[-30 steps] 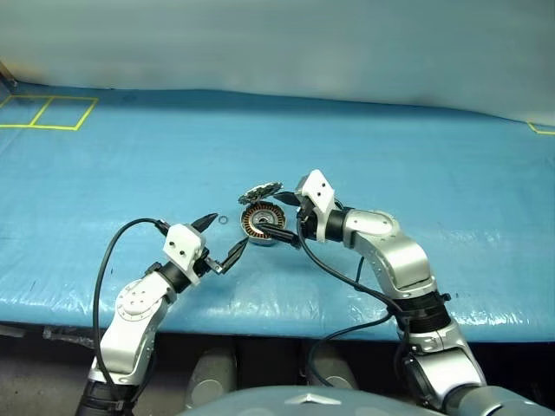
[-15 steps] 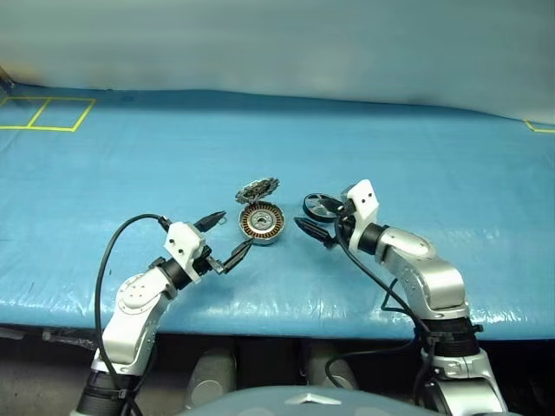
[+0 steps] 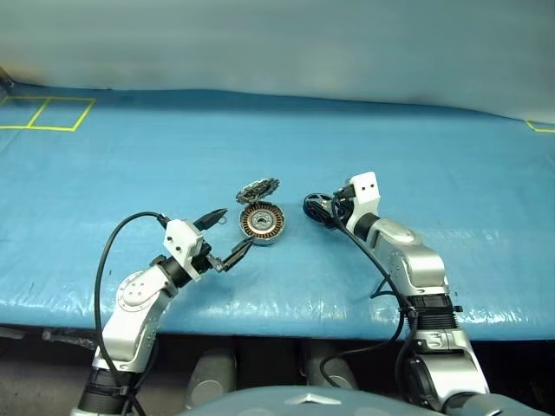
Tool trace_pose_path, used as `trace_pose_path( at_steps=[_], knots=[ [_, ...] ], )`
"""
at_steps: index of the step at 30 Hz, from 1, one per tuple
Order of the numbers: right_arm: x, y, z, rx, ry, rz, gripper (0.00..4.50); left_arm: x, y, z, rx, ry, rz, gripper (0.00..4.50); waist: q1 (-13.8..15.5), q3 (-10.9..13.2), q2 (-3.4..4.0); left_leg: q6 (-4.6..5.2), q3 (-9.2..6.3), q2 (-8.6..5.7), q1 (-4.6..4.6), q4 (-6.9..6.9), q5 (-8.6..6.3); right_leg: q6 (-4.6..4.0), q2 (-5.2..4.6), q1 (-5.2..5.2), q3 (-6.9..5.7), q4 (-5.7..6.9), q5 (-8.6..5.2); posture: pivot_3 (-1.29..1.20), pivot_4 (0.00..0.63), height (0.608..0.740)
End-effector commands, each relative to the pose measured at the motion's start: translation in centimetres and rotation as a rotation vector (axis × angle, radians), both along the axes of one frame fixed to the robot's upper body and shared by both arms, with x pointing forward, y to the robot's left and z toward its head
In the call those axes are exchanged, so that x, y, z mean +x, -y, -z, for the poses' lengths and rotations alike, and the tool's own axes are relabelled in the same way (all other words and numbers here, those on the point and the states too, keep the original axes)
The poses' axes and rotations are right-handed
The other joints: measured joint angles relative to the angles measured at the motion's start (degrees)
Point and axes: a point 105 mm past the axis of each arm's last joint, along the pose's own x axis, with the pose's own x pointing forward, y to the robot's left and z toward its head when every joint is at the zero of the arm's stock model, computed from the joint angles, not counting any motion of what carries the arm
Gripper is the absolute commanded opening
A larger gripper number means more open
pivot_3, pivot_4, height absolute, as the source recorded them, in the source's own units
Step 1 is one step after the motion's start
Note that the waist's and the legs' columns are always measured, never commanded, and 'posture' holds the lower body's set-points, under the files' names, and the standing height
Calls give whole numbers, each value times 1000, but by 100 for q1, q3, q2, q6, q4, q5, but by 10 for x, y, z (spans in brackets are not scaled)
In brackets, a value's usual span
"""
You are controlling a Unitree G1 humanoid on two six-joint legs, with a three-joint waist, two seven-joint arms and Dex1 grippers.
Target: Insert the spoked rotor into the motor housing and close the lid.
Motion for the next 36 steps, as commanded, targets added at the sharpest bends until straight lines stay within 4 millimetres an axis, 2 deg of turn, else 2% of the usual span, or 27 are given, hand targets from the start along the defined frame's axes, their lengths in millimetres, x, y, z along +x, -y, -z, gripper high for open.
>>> trace_pose_path(
  at_steps=[1, 12, 14, 17, 22, 26, 32, 36],
  knots=[
    [5, 1, -14, 17, 53, 8, 4444, -3, -1, -6, -13, 32, 14, 4500, 1, 0, 0, 0, 0, 0, 0, 0, 0, 0, 0, 0, 0, 0, 0, 0, 150, 740],
    [4, 0, -15, 29, 62, 4, 4444, -4, 1, -4, -18, 36, 24, 4500, 6, 0, 1, 0, 0, 0, 0, 0, 0, 0, 0, 0, 0, 0, 0, 0, 150, 740],
    [2, -3, -19, 30, 81, -17, 4444, -5, 0, -3, -19, 31, 23, 4500, 7, 0, 1, 0, 0, 0, 0, 0, 0, 0, 0, 0, 0, 0, 0, 0, 150, 740],
    [-6, -19, -29, 60, 130, -113, 4444, -3, -6, -2, -12, 28, -19, 4500, 5, 1, 1, 0, 0, 0, 0, 0, 0, 0, 0, 0, 0, 0, 0, 0, 150, 740],
    [-24, -40, -39, 94, 174, -268, 4444, 11, -21, 0, 24, 26, -137, 4500, 6, 1, 1, 0, -1, 1, 0, -2, 0, 0, 0, 0, 0, 0, -1, 0, 150, 740],
    [-37, -49, -43, 110, 185, -362, 4444, 22, -29, 4, 62, 12, -203, 4500, 24, 0, 0, 0, -2, 0, 0, 0, 0, 1, 0, 3, -1, -1, -1, 0, 150, 740],
    [-60, -53, -37, 99, 155, -496, 4444, 38, -36, 19, 133, -47, -234, 4500, 22, 1, -1, 0, -3, 0, 0, -1, 0, 1, 0, 2, -2, -2, 0, 0, 150, 740],
    [-64, -53, -31, 73, 141, -515, 4444, 51, -37, 26, 225, -77, -217, 4500, 19, 1, -2, 0, -3, 0, 1, 0, 0, 1, 1, 2, -2, 0, 0, 0, 150, 740]
  ],
)
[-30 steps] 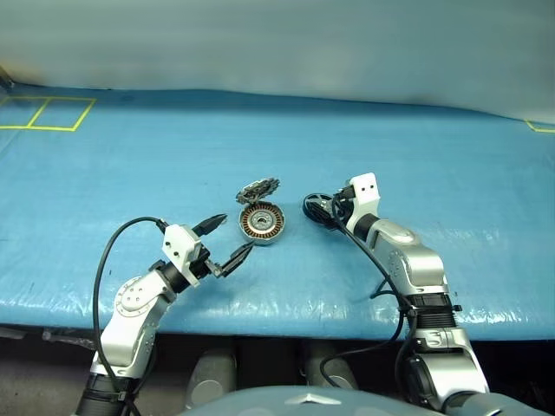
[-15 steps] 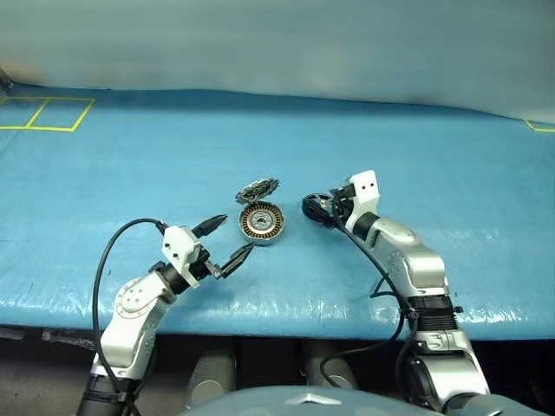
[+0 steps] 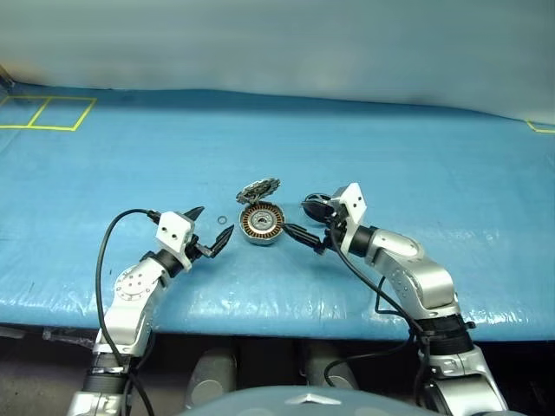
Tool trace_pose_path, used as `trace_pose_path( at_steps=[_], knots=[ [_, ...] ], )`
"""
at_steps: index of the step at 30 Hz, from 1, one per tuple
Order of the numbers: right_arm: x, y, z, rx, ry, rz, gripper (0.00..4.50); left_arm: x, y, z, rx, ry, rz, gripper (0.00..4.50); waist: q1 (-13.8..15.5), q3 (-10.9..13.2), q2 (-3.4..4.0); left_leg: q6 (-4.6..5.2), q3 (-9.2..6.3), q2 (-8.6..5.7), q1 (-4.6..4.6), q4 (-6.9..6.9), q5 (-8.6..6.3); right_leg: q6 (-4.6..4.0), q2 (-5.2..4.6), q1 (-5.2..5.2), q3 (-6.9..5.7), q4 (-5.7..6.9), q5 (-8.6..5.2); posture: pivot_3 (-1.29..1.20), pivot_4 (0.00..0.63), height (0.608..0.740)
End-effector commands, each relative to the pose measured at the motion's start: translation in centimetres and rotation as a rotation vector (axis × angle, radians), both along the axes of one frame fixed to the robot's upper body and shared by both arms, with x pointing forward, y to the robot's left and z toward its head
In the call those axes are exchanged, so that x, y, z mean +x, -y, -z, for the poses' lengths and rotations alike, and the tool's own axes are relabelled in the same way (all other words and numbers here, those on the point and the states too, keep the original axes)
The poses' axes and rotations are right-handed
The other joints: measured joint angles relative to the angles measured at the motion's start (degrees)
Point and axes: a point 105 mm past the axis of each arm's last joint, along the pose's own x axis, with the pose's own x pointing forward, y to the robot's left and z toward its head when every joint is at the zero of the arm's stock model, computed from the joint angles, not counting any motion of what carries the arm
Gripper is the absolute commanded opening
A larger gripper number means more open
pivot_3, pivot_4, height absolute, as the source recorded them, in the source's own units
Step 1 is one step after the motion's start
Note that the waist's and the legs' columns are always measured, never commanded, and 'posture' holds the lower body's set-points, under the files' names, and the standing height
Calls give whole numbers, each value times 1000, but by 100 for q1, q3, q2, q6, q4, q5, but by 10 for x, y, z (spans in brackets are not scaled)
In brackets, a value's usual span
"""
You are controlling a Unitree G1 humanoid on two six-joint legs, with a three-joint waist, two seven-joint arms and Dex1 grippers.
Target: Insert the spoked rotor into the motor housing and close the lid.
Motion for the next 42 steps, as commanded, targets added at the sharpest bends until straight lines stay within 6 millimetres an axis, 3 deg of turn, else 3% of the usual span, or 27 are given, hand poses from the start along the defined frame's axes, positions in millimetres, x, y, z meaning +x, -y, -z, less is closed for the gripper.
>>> trace_pose_path(
  at_steps=[1, 11, 14, 17, 20, 25, 28, 37, 42],
  knots=[
    [-3, -6, -12, 15, 48, -34, 4444, 11, 1, -2, 72, -4, 27, 4500, -5, 1, -1, 0, 0, 0, 0, 1, 0, 0, 0, -1, 0, 1, 0, 0, 150, 740],
    [-4, -7, -11, 14, 47, -25, 4444, 21, 3, 25, 129, -146, 77, 4500, -1, 2, -3, 0, 0, 0, -1, -2, 0, 4, 0, -1, 0, -2, 2, 0, 150, 740],
    [-5, -6, -10, 12, 44, -20, 4500, 18, 4, 35, 128, -182, 73, 3923, 2, 1, -3, -1, -1, 0, 0, -2, 0, 4, 0, 1, -1, -1, 2, 0, 150, 740],
    [-4, -6, -10, 9, 44, -19, 4500, 15, 6, 42, 119, -206, 73, 2950, 1, 0, -3, -1, -1, 0, 4, 0, 0, 4, -1, 5, 0, 0, 2, 0, 150, 740],
    [-3, -7, -10, 7, 45, -17, 4500, 14, 7, 44, 109, -213, 67, 2950, 2, -1, -2, -1, -1, 0, 5, 0, 1, 4, 0, 6, 0, 2, 2, 0, 150, 740],
    [-2, -7, -10, 4, 49, -13, 4500, 15, 6, 47, 123, -216, 38, 1379, 3, -2, -2, -1, -1, 0, 6, 0, 1, 4, -1, 6, 0, 1, 2, 0, 150, 740],
    [-1, -6, -11, 4, 53, -2, 4500, 12, 7, 49, 113, -224, 51, 662, 3, -3, -2, -1, -1, 0, 6, 0, 1, 4, -1, 6, 0, 1, 3, 0, 150, 740],
    [0, -5, -9, 4, 50, 16, 4500, 11, -1, 44, 108, -163, -5, 655, -10, -5, -1, -1, -1, 0, 9, 0, 1, 4, -1, 8, 0, 2, 3, 0, 150, 740],
    [0, -2, -7, 5, 48, 17, 4500, 1, 3, 16, 31, -53, 99, 655, -17, -5, 0, -1, 1, 1, 8, -2, 0, 2, -1, 3, 1, 2, 1, 0, 150, 740]
  ],
)
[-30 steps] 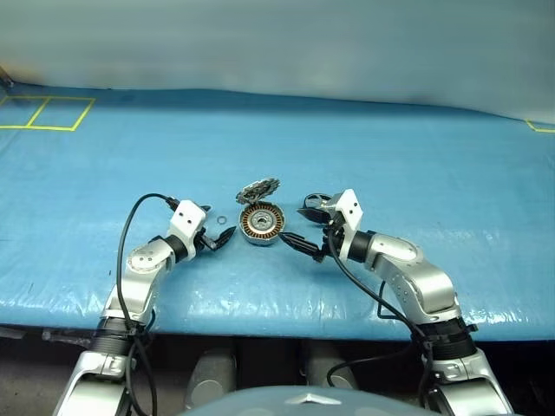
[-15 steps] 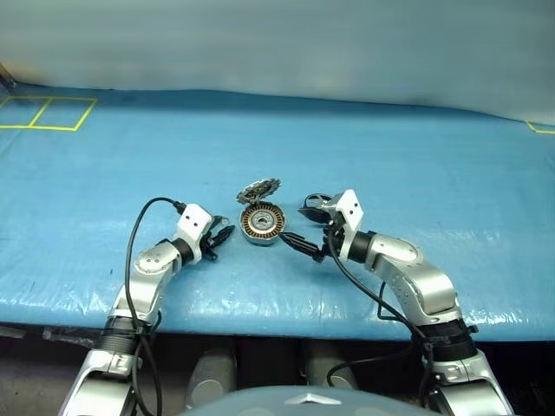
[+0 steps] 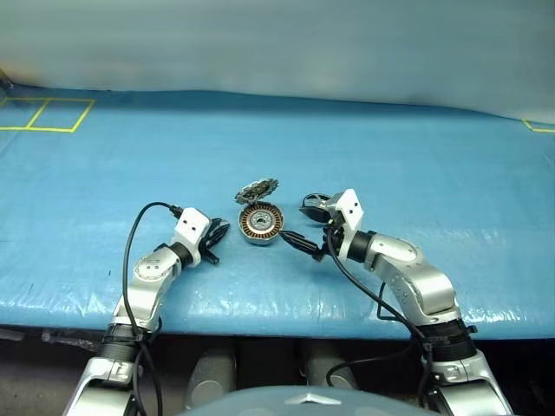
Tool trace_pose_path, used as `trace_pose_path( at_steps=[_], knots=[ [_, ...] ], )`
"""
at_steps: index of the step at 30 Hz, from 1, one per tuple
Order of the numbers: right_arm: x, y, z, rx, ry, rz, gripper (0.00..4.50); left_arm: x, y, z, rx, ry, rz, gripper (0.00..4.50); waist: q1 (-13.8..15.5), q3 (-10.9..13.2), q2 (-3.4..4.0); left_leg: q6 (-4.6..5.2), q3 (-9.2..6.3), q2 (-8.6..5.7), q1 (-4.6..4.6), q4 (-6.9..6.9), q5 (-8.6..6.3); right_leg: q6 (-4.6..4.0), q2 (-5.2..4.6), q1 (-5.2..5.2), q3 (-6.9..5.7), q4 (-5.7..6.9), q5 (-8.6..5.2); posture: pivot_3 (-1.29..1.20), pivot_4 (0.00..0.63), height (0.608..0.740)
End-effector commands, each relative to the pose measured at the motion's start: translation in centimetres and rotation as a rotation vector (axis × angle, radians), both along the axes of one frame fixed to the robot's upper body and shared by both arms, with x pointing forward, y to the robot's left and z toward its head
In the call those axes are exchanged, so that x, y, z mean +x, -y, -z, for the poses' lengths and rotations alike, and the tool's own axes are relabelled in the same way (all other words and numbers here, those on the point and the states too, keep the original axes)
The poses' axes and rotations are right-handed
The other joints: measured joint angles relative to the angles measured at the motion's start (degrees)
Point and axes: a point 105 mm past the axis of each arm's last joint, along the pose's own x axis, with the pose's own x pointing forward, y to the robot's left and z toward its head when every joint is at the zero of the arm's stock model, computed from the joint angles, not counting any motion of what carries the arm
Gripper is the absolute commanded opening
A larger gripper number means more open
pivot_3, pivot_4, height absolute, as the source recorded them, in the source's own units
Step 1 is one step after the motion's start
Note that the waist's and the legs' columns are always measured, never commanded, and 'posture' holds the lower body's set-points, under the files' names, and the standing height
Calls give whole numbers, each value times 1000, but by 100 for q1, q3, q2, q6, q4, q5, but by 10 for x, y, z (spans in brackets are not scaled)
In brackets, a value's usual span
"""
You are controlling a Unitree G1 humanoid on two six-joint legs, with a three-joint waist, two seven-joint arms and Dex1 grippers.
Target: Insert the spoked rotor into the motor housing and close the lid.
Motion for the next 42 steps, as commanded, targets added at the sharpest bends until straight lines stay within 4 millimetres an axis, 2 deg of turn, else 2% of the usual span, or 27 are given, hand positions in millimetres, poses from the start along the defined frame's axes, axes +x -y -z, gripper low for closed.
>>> trace_pose_path(
  at_steps=[1, 8, 13, 21, 27, 34, 42],
  knots=[
    [0, 1, -8, 16, 43, -3, 4500, -7, -1, -18, -48, 59, 58, 655, 18, 1, 1, 0, 0, 0, -2, 0, 0, 0, 0, -1, 0, 0, 0, 0, 150, 740],
    [-4, -1, -3, 9, 40, -16, 4500, -16, 6, -62, -212, 112, 198, 655, 36, 6, -7, 0, -1, -1, -7, 2, 0, 0, -2, -2, -1, -3, 0, 0, 150, 740],
    [-13, -5, 5, -16, 31, -61, 4500, -21, 21, -75, -261, 74, 331, 655, 24, 8, -6, 0, -1, -1, -8, 1, 0, -1, -1, -3, -1, -3, -1, 0, 150, 740],
    [-18, -3, 11, -27, 37, -39, 4500, -13, 38, -72, -190, 21, 451, 655, 26, 9, -8, 0, 0, -1, -7, 3, 0, -1, 0, -2, -1, -3, -1, 0, 150, 740],
    [-21, 0, 11, -20, 49, -3, 4500, 1, 48, -63, -105, 1, 472, 655, 26, 12, -14, 0, 0, -1, -8, 2, 0, 0, 0, -1, 0, -4, -1, 0, 150, 740],
    [-26, 7, 13, -26, 52, 45, 4500, 27, 55, -58, -16, 41, 429, 655, 29, 13, -17, 0, -1, -1, -8, 2, 0, 2, 1, -1, -1, -4, 1, 0, 150, 740],
    [-25, 8, 11, -27, 58, 63, 4500, 30, 71, -51, 5, 26, 477, 655, 25, 14, -18, 0, -1, -2, -9, 2, 0, 4, 1, -1, 0, -4, 2, 0, 150, 740]
  ],
)
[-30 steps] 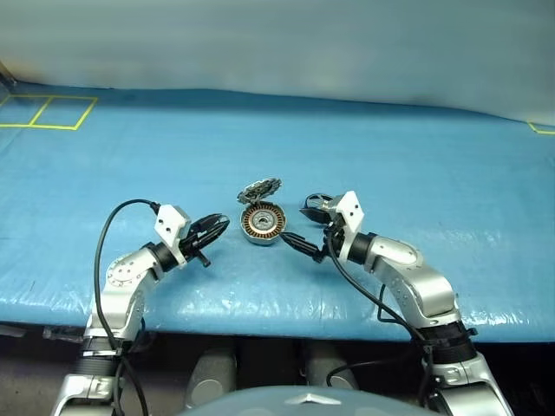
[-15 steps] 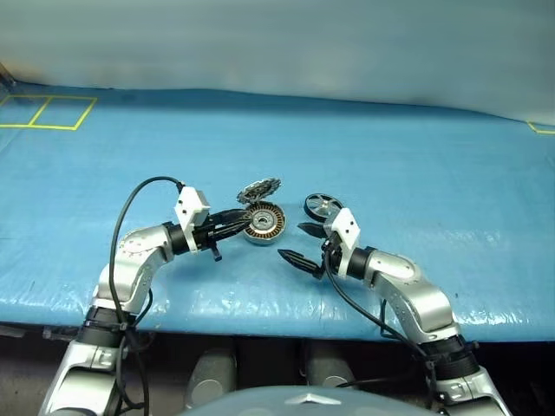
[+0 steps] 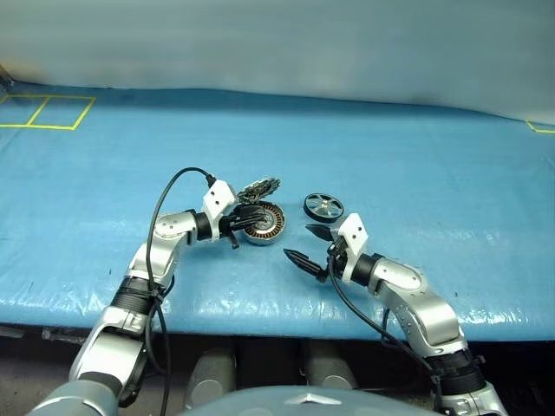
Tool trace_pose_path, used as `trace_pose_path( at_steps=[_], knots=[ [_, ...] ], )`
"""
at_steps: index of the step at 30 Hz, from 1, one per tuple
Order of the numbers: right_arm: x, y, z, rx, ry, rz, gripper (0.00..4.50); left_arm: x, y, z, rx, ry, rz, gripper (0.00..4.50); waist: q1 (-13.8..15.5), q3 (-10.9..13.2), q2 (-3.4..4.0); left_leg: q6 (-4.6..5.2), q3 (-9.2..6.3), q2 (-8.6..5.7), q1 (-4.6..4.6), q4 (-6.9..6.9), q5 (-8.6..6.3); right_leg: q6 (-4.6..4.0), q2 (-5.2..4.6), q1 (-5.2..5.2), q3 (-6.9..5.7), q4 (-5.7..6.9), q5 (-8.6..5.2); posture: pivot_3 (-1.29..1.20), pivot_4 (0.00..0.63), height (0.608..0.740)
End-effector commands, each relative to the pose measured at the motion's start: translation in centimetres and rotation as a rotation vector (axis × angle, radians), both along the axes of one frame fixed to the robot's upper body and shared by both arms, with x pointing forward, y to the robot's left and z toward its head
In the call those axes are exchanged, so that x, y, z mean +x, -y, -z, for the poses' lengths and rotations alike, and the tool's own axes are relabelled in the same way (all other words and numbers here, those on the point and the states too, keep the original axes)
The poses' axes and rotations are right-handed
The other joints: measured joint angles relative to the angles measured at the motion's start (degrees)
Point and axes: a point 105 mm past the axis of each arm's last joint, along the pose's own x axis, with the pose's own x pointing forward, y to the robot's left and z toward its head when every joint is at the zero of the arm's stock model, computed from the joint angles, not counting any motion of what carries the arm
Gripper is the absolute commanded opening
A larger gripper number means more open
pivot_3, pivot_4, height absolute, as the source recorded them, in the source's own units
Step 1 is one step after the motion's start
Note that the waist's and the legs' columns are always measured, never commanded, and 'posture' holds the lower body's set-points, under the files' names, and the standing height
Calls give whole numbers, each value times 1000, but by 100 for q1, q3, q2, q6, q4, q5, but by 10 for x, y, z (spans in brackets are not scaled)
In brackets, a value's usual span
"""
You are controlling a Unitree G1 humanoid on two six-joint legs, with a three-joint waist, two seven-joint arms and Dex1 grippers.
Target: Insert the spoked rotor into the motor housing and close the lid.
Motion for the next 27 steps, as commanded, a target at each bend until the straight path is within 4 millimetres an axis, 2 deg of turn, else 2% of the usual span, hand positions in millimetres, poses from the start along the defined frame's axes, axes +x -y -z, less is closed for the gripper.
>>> trace_pose_path(
  at_steps=[1, 10, 27],
  knots=[
    [-1, 0, -13, 13, 53, -1, 4500, 2, 6, -7, -2, 30, 36, 655, 2, 0, 0, 0, 0, 0, 0, 0, 0, 0, 0, 0, 0, 0, 0, 0, 150, 740],
    [-2, 5, -12, 6, 44, -4, 4500, 0, 4, 3, 48, 17, 39, 655, 4, 0, -1, 0, -1, -1, 1, 1, 0, 1, 0, 2, 1, 0, 1, 0, 150, 740],
    [-1, 1, -7, -3, 28, -21, 4500, -3, 1, 3, 40, 15, 32, 655, 3, 0, 0, 0, -1, -1, 2, 4, 0, 3, 0, 4, 1, 2, 2, 0, 150, 740]
  ],
)
